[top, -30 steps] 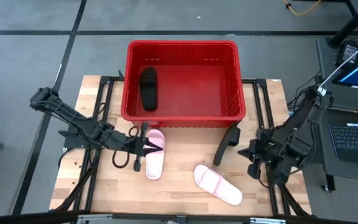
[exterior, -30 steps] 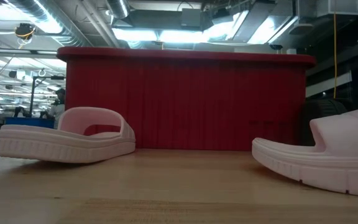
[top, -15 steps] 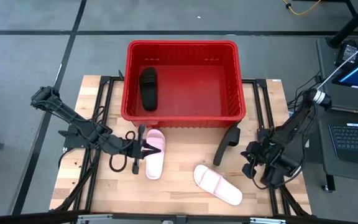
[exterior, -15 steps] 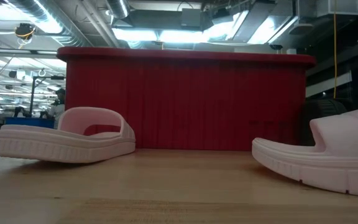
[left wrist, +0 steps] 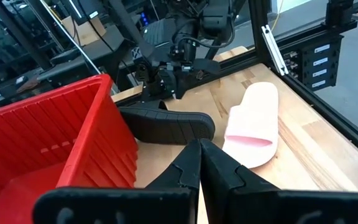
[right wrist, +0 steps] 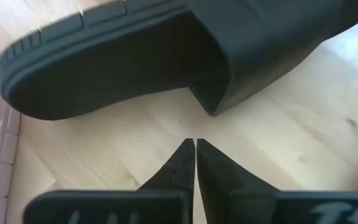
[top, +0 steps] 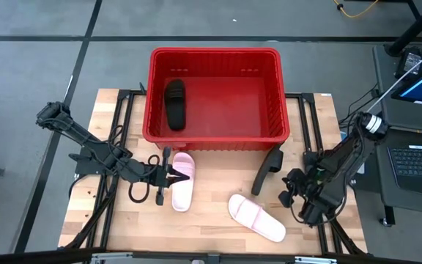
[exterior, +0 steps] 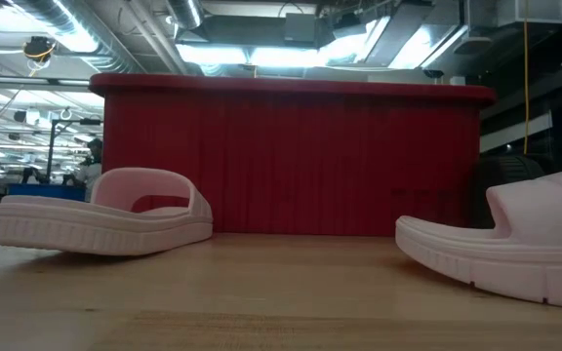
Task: Pick and place slides into bin
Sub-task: Put the black slipper into the red bin
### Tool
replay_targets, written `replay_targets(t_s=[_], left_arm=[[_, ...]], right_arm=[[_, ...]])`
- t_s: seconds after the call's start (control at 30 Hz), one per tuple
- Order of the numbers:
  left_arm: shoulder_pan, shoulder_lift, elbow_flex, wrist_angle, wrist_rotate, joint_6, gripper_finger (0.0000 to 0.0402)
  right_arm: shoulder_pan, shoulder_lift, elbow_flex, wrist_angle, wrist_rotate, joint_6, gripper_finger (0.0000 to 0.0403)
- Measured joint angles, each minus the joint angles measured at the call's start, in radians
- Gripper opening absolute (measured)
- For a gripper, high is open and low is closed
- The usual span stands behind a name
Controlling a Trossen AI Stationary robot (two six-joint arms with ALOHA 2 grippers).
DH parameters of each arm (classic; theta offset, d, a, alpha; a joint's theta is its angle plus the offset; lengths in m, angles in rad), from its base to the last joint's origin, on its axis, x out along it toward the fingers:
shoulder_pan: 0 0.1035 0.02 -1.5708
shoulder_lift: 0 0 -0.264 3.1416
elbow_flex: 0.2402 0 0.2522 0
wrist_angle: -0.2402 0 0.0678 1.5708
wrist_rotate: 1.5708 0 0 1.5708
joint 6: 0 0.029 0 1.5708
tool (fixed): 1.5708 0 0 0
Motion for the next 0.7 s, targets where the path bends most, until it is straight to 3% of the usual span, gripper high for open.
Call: replay_targets(t_s=[0.27, 0.7], left_arm=[[0.000, 0.000, 0.000, -0.017, 0.000, 0.001, 0.0003], [0.000, 0.000, 0.000, -0.026, 0.000, 0.000, 0.0002]], right_arm=[[0.000, 0.033, -0.087, 0.161, 0.066, 0.054, 0.0020], [0.000, 0.035, -0.140, 0.202, 0.134, 0.102, 0.0008]])
